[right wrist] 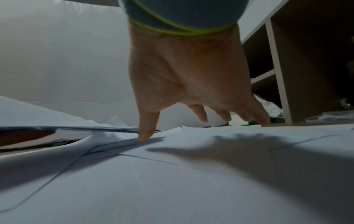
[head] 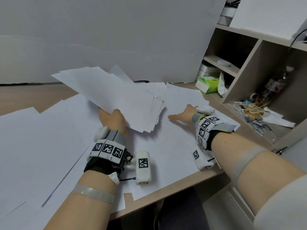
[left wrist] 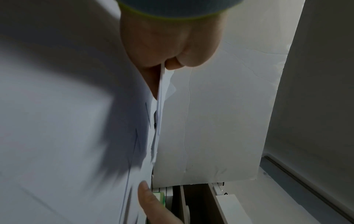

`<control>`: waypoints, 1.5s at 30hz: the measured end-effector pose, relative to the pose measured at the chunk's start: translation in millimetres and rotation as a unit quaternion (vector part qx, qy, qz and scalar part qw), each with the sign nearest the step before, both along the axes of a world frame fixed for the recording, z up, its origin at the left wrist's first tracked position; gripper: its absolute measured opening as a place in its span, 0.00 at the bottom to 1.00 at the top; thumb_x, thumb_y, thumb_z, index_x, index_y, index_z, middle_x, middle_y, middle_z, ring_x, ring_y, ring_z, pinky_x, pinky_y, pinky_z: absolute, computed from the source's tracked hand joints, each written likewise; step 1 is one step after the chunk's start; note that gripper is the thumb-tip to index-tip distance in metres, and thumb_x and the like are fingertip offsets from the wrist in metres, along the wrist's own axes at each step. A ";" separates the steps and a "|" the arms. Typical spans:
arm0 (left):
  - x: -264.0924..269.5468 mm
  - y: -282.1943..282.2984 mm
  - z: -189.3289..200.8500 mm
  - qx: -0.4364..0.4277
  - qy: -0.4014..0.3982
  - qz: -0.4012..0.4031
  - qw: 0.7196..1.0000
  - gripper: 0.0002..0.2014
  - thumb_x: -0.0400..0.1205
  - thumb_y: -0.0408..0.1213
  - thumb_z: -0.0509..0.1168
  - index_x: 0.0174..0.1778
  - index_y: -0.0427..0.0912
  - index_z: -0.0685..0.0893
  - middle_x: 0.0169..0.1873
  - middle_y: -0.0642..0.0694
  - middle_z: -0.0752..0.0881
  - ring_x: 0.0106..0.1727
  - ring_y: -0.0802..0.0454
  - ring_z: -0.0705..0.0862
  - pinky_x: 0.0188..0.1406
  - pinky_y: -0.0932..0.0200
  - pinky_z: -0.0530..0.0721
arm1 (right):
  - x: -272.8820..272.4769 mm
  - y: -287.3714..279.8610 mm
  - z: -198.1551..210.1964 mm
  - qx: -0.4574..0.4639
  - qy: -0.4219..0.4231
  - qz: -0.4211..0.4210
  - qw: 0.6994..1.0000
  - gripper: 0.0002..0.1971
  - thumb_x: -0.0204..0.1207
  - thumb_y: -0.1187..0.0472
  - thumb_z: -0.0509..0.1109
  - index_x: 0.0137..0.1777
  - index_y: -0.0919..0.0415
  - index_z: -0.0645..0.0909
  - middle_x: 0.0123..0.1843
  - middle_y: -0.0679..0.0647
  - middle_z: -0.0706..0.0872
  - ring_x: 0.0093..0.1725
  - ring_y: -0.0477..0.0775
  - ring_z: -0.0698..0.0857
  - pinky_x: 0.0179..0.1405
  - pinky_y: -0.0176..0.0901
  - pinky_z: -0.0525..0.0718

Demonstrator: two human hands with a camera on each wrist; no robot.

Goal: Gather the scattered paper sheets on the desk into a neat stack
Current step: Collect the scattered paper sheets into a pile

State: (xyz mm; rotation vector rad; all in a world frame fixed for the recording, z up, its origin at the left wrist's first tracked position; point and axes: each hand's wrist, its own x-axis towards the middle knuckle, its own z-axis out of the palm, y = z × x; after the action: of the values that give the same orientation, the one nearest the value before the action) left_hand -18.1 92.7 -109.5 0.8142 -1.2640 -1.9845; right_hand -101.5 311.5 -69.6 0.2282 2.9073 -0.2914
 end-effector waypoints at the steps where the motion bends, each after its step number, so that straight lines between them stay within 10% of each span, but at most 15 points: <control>1: -0.5 1.3 2.3 -0.004 -0.005 0.002 1.000 0.31 0.76 0.21 0.55 0.75 0.46 0.76 0.60 0.52 0.86 0.53 0.48 0.85 0.50 0.63 0.88 | 0.4 0.2 -2.2 0.007 -0.021 0.007 1.000 0.67 0.38 0.17 0.64 0.77 0.59 0.67 0.75 0.58 0.75 0.73 0.65 0.75 0.66 0.58 0.76; 3: -2.2 0.5 5.0 -0.010 -0.024 0.014 1.000 0.28 0.77 0.20 0.56 0.73 0.41 0.77 0.56 0.52 0.85 0.49 0.50 0.82 0.31 0.79 0.78 | 2.0 -2.0 -6.9 0.035 -0.051 0.021 0.998 0.69 0.36 0.13 0.63 0.76 0.57 0.69 0.74 0.57 0.77 0.73 0.64 0.75 0.65 0.56 0.76; 6: -1.6 -0.7 4.9 -0.007 -0.017 0.009 1.000 0.28 0.77 0.20 0.55 0.72 0.42 0.78 0.54 0.53 0.85 0.48 0.50 0.83 0.44 0.67 0.80 | 0.0 -4.6 -13.1 0.055 -0.053 0.030 0.997 0.70 0.32 0.10 0.61 0.73 0.57 0.73 0.72 0.58 0.79 0.70 0.65 0.77 0.67 0.58 0.76; 10: -0.8 -0.5 1.1 -0.013 -0.015 0.005 1.000 0.30 0.75 0.20 0.55 0.73 0.44 0.78 0.57 0.52 0.86 0.50 0.49 0.84 0.53 0.58 0.84 | 1.6 -5.9 -11.1 0.043 -0.050 0.034 0.997 0.53 0.61 0.21 0.67 0.74 0.64 0.72 0.72 0.61 0.79 0.70 0.65 0.77 0.72 0.56 0.73; 22: 0.1 0.9 4.9 -0.018 -0.034 -0.010 0.999 0.28 0.75 0.20 0.57 0.71 0.41 0.79 0.49 0.53 0.86 0.50 0.45 0.85 0.52 0.57 0.85 | 10.1 14.8 -2.3 0.027 -0.010 0.019 0.999 0.52 0.61 0.30 0.74 0.79 0.61 0.64 0.75 0.60 0.75 0.72 0.65 0.76 0.70 0.58 0.75; 26: 5.8 9.6 10.8 -0.039 -0.041 -0.028 0.998 0.26 0.77 0.20 0.58 0.72 0.39 0.77 0.49 0.52 0.82 0.46 0.47 0.81 0.25 0.79 0.74 | 16.9 34.5 -0.8 0.014 -0.001 0.037 0.999 0.52 0.62 0.36 0.76 0.83 0.57 0.60 0.78 0.55 0.75 0.75 0.62 0.76 0.73 0.56 0.74; 32: 10.1 10.9 10.5 -0.019 -0.028 -0.063 0.997 0.26 0.78 0.21 0.57 0.73 0.41 0.76 0.55 0.49 0.84 0.45 0.47 0.80 0.37 0.63 0.78 | 26.1 61.4 8.4 0.008 -0.007 0.063 0.998 0.42 0.74 0.58 0.77 0.84 0.60 0.59 0.81 0.54 0.72 0.77 0.58 0.74 0.75 0.48 0.73; 38: 6.3 11.7 7.0 0.008 -0.026 -0.076 0.997 0.26 0.76 0.22 0.57 0.70 0.42 0.78 0.52 0.48 0.85 0.42 0.47 0.81 0.46 0.53 0.83 | 18.8 82.6 9.4 -0.064 0.037 -0.066 0.995 0.36 0.69 0.49 0.78 0.73 0.66 0.73 0.68 0.65 0.81 0.65 0.68 0.82 0.57 0.54 0.83; 45: 7.0 10.9 5.4 0.013 -0.014 -0.085 0.996 0.26 0.77 0.21 0.55 0.70 0.43 0.77 0.54 0.48 0.85 0.41 0.50 0.81 0.36 0.61 0.80 | 7.6 40.3 23.1 0.044 -0.056 -0.050 0.996 0.42 0.76 0.33 0.67 0.79 0.64 0.66 0.76 0.59 0.74 0.70 0.57 0.76 0.67 0.46 0.71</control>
State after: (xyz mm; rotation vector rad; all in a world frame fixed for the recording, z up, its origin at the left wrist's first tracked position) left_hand -11.1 103.6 -104.1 0.7723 -1.3668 -2.1341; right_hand -93.8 351.7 -46.5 0.3922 2.8059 -0.1610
